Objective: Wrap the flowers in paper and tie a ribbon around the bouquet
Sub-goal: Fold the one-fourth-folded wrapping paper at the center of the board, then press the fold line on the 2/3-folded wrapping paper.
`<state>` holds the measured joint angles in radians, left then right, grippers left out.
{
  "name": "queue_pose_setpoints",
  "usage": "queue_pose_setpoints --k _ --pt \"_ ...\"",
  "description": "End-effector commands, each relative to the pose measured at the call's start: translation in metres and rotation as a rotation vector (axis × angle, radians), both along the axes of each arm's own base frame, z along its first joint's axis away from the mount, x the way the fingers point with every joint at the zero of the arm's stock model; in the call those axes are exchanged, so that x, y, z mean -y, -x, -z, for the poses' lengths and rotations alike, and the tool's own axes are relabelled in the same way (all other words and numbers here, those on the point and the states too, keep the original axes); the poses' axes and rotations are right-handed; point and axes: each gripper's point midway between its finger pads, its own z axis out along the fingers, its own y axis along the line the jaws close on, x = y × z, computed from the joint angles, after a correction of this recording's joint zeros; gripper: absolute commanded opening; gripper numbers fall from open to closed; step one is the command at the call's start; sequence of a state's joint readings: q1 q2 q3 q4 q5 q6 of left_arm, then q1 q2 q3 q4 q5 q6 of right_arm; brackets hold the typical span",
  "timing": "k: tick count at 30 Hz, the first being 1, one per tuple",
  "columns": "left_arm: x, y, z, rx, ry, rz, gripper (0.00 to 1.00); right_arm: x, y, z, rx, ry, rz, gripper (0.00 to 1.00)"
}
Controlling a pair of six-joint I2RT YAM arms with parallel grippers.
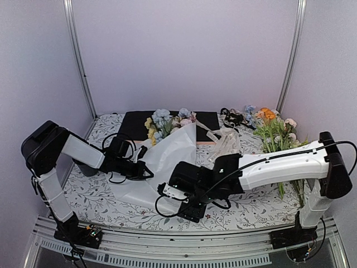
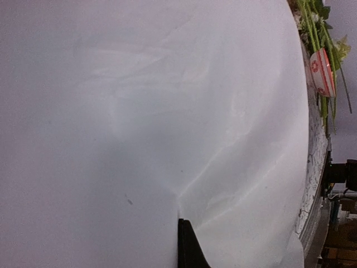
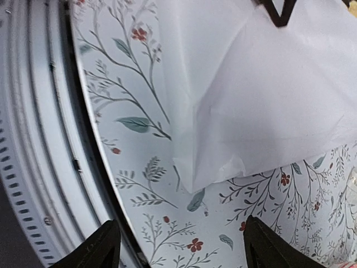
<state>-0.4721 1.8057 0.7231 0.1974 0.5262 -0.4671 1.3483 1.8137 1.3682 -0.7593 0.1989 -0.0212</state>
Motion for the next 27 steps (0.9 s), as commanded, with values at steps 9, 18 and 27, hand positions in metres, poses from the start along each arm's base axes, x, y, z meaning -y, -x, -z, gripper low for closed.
queue_pose_setpoints --k 9,18,27 --pt "-0.015 -0.002 0.024 -0.026 -0.065 -0.025 0.0 -0.055 -0.07 -0.041 -0.414 -0.505 0.22 0.31" --pt "-0.019 -0.004 0.026 -0.057 -0.037 -0.035 0.0 -0.07 -0.052 0.06 -0.576 -0.366 0.222 0.04" --pt "-0.019 -0.002 0.032 -0.083 -0.025 -0.032 0.0 -0.01 0.001 0.116 -0.556 -0.061 0.261 0.0"
